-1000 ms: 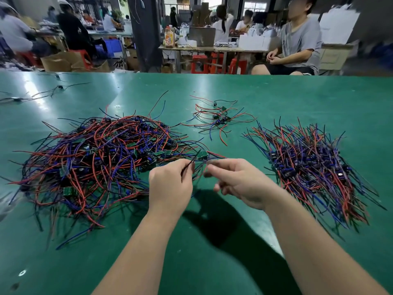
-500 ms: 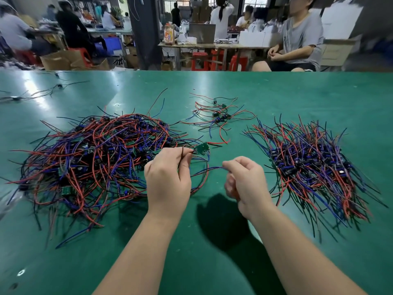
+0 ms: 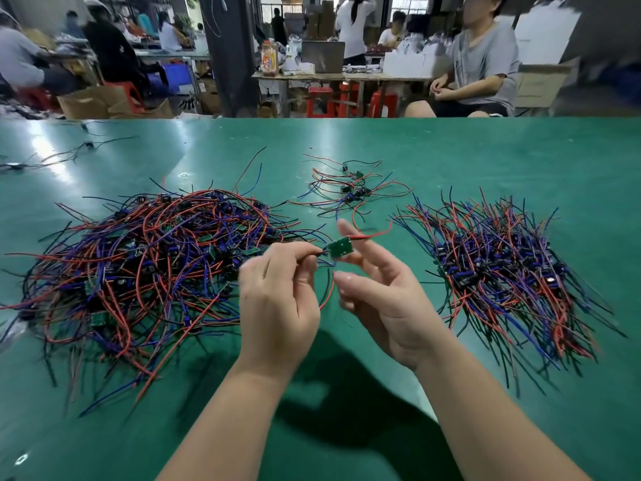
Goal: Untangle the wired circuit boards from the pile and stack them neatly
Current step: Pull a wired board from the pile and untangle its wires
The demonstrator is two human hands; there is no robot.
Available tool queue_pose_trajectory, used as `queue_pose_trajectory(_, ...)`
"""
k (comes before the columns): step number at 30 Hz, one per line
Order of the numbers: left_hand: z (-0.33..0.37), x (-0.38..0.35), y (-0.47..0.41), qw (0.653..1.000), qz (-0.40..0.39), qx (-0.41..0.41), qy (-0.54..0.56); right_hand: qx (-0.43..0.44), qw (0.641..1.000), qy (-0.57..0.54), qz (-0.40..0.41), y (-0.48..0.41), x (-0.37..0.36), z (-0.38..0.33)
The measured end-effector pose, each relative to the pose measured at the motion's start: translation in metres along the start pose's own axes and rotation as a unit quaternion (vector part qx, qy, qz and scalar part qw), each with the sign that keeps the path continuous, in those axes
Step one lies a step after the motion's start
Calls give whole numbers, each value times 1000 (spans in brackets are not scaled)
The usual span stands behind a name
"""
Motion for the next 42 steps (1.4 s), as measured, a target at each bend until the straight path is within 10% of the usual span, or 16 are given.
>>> queue_pose_trajectory(3,-14,-35,3,955,-121,142,231,36,999,-26,-30,0,-2,-14)
queue_pose_trajectory(7,-11,-94,39,721,-308,363,504,29,997,48,47,1,21,-22)
queue_pose_trajectory(17,5,-102,75,597,-506,376,496,-53,986,128,97,5,47,-8)
queue_pose_trajectory(22,-14,-110,83,612,-478,456,434,-75,964,236,97,8,55,-7)
queue_pose_trajectory(30,-43,-102,68,754,-347,439,344,-71,894,423,130,5,64,0)
queue_pose_trajectory(42,-33,-104,70,690,-378,473,395,-96,964,193,157,10,74,-5)
Point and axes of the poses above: each hand's wrist, its own y-axis away from the middle knuckle, its own x-axis out of the back of the hand, z = x × y, the point moved 10 cm from there along -y, towards the middle knuckle, and after that the axes turned 6 degrees about -z, right-handed, at the moved point
